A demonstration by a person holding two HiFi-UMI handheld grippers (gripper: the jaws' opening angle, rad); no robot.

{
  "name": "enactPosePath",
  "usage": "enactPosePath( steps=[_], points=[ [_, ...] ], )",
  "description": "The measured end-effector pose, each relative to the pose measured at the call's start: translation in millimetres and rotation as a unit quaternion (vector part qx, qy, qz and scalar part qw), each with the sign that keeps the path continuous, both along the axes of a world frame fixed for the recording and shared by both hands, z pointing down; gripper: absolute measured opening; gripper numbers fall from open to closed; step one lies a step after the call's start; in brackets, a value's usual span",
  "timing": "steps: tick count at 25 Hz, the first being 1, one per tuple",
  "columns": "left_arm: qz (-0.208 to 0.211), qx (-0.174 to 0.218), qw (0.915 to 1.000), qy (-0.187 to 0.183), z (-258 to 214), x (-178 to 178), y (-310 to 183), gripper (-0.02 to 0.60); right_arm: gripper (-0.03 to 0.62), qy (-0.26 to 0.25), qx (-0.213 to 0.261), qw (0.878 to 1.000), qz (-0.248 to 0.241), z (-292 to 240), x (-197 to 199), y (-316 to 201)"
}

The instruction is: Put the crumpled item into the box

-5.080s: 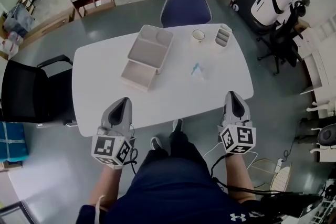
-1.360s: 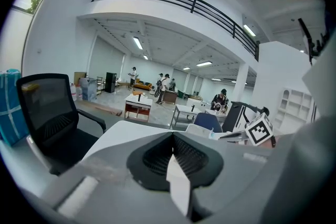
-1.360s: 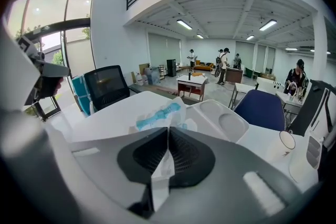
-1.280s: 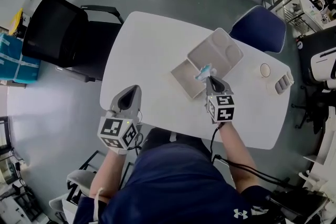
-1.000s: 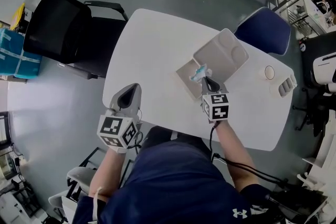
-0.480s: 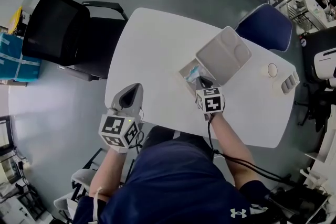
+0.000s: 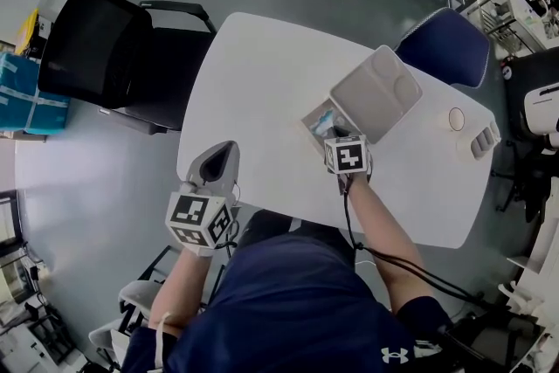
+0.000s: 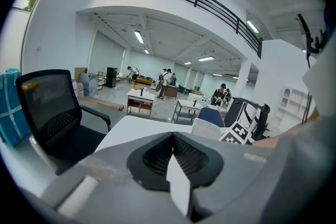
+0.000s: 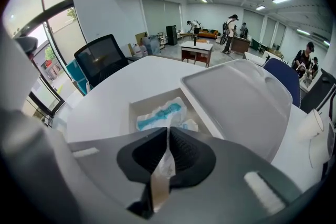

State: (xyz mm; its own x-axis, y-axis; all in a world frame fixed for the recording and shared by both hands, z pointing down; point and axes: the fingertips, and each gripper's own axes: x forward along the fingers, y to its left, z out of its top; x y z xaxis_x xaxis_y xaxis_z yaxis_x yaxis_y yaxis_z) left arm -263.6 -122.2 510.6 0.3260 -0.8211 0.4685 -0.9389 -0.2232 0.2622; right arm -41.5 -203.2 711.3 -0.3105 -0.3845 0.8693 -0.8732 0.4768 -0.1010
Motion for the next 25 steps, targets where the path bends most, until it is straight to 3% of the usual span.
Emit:
enactPosePath(
  steps=[3,13,19,25],
  points=[
    [0.001,0.000,1.0000,0.002,-0.6,1.4,0.8,0.002,0.063,-0.012,0.001,1.000,0.004,-3.7,-1.4,1.0],
    [0.026,0.013,0.9995,0.008,-7.7,31.5,-8.4,0.002,0.067,-0.083,0.054,0.995,0.028,-53.1,11.9,6.8],
    [0.045,0.042,0.9981,0.007,-37.5,56.2,-20.1,0.002,0.048,-0.128,0.134,0.981,0.064,-123.1,46.7,6.3],
    [0.023,0.072,0.9968,0.025,-87.7,53.9,-35.6,0.002,0.032,-0.166,0.198,0.962,0.092,-199.7,87.7,8.9]
  ],
)
